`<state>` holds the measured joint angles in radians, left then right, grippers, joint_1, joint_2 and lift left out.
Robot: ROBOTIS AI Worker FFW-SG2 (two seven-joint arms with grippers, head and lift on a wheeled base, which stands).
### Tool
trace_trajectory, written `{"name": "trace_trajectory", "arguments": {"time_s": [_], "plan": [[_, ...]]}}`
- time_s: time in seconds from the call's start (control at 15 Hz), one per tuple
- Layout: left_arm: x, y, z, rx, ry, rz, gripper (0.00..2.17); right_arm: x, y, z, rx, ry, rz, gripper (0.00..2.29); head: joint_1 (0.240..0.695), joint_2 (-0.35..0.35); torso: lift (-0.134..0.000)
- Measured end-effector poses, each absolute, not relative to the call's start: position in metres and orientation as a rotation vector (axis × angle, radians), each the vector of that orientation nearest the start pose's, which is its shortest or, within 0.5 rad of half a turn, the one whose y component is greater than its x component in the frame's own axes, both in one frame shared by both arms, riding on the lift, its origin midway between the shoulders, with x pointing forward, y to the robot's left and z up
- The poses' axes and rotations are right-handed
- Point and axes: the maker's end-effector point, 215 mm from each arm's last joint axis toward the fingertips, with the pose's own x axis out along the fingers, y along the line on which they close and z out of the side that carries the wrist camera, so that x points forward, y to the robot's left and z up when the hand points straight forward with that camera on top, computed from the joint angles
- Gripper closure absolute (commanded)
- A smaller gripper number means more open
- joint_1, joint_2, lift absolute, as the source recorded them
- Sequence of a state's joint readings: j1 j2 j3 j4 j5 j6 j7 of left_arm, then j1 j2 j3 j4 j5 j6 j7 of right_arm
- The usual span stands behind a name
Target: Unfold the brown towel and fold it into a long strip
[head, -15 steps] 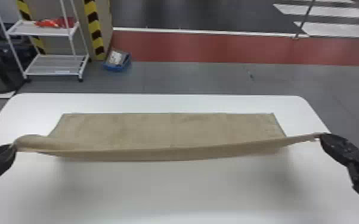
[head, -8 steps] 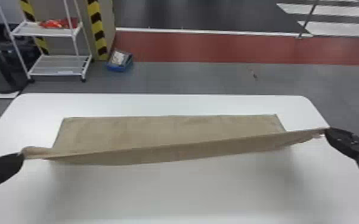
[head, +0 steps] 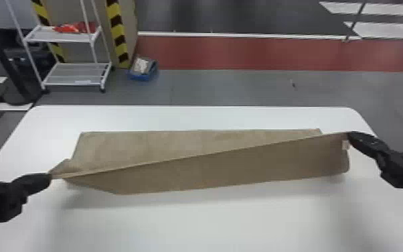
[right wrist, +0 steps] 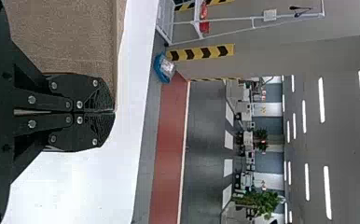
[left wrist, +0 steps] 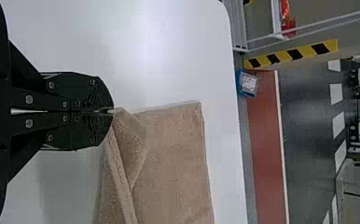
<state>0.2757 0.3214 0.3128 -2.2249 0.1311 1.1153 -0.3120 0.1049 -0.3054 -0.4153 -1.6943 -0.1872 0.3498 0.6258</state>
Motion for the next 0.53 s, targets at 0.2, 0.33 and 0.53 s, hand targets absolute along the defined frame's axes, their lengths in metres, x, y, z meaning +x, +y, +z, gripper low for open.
{"name": "trace_trajectory", "arguments": {"time_s": [0.2, 0.33, 0.53], "plan": [[0.466, 0.380, -0.389, 0.085, 0.686, -0.034, 1.67, 0.546, -0.424, -0.350, 0.003, 0.231, 0.230, 1.59, 0.695, -0.048, -0.125], [0.486, 0.370, -0.382, 0.083, 0.667, -0.036, 1.67, 0.558, -0.421, -0.350, 0.017, 0.227, 0.236, 1.59, 0.695, -0.053, -0.125], [0.516, 0.356, -0.382, 0.095, 0.667, -0.046, 1.66, 0.573, -0.416, -0.357, 0.044, 0.236, 0.240, 1.59, 0.695, -0.060, -0.125]]}}
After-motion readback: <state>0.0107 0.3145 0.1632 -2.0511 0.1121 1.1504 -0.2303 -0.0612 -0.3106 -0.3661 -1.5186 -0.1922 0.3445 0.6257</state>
